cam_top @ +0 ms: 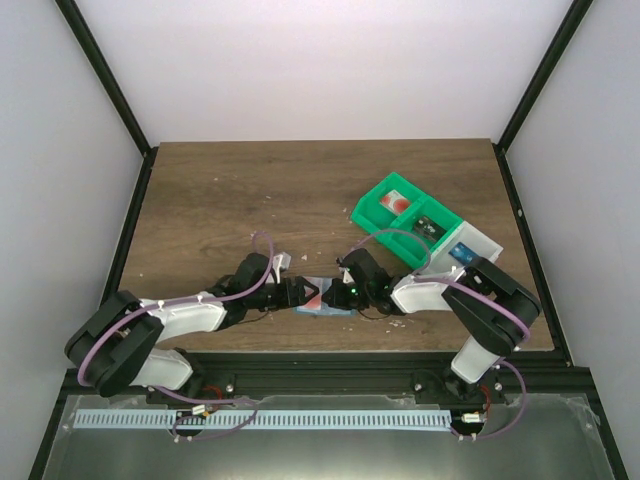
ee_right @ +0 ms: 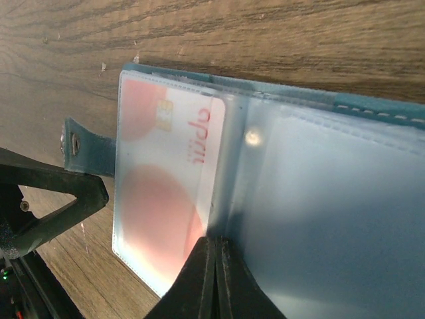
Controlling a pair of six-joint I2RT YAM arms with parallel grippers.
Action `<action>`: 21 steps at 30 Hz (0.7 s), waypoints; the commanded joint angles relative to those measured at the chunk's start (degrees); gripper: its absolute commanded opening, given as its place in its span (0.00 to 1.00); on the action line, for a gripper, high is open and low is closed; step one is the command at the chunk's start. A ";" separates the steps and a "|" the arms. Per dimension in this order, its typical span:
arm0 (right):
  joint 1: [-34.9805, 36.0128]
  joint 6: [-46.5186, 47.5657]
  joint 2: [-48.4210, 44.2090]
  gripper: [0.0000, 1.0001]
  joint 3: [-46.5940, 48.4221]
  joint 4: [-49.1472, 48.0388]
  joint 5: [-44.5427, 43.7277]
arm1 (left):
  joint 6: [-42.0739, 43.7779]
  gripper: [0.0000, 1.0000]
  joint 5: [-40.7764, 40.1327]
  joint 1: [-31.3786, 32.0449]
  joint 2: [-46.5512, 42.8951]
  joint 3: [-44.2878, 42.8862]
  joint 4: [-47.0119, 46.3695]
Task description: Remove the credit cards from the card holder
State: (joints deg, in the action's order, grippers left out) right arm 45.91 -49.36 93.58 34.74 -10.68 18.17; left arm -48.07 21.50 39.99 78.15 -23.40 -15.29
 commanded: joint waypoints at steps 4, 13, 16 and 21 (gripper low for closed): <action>0.32 -0.29 1.82 0.01 -1.56 4.10 -2.97 | 0.18 0.88 0.80 -0.29 0.96 -0.59 -1.94; 0.32 -0.12 1.49 0.00 -1.79 4.12 -2.84 | 0.59 0.88 1.85 -0.37 3.65 -1.14 -2.19; 0.32 0.06 1.45 0.00 -1.90 4.44 -2.94 | 0.31 0.88 2.69 -0.33 3.94 -1.09 -2.71; 0.32 -0.09 1.74 0.00 -2.99 3.44 -2.62 | -0.66 0.88 4.30 -0.27 3.67 -0.94 -4.34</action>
State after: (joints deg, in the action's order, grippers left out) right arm 45.91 -49.41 93.58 34.30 -11.42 18.20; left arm -48.10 23.44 39.72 81.19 -23.59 -17.45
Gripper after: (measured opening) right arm 0.010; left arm 0.880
